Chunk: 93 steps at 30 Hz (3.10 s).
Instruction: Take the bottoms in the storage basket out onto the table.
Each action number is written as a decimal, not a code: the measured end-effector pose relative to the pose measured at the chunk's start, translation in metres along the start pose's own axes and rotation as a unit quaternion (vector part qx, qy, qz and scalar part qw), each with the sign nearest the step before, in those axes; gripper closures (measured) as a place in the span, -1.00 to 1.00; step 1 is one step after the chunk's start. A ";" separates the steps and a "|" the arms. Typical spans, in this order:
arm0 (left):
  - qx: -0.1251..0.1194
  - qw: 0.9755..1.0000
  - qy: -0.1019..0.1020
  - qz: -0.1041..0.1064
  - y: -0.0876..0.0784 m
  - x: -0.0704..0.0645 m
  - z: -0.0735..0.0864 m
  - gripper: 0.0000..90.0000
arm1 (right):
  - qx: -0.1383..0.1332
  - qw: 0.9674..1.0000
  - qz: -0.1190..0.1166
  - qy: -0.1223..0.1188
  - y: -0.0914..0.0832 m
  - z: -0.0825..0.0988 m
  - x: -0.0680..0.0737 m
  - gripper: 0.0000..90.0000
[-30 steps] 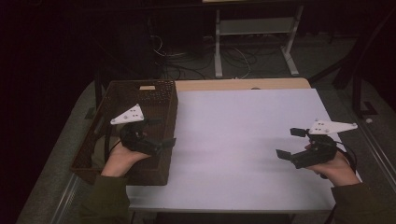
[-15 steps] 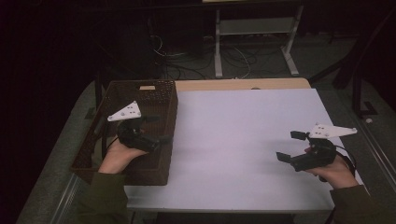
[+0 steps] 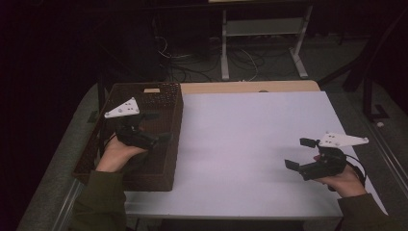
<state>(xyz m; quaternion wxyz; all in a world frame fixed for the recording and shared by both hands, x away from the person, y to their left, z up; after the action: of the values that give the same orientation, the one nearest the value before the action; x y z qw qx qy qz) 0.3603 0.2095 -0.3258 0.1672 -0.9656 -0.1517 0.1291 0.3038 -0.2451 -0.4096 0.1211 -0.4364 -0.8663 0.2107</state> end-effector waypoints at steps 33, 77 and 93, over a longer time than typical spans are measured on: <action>-0.002 0.998 -0.005 -0.058 -0.045 0.016 0.013 -1.00 | -0.002 1.000 0.001 0.002 0.001 0.013 0.007 -1.00; 0.015 0.989 -0.039 -0.144 -0.097 0.048 0.049 -1.00 | 0.024 1.000 -0.005 0.002 0.005 0.025 0.006 -1.00; 0.032 0.985 -0.049 -0.162 -0.106 0.056 0.063 -1.00 | 0.031 0.999 -0.019 0.002 0.006 0.026 0.008 -1.00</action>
<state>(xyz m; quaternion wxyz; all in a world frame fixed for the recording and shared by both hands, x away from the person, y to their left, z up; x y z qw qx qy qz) 0.3662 0.3416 -0.3560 0.2088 -0.9149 -0.3099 0.1526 0.2935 -0.2424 -0.4358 0.1405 -0.4166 -0.8672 0.2338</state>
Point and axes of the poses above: each handheld gripper's, and its own axes: y roughly forward along the jaws, z roughly out of its underside, x roughly to its left, the point moved 5 cm from there along y, roughly forward along the jaws, and after that the axes turned 12 degrees about z, right-handed, at the moved point
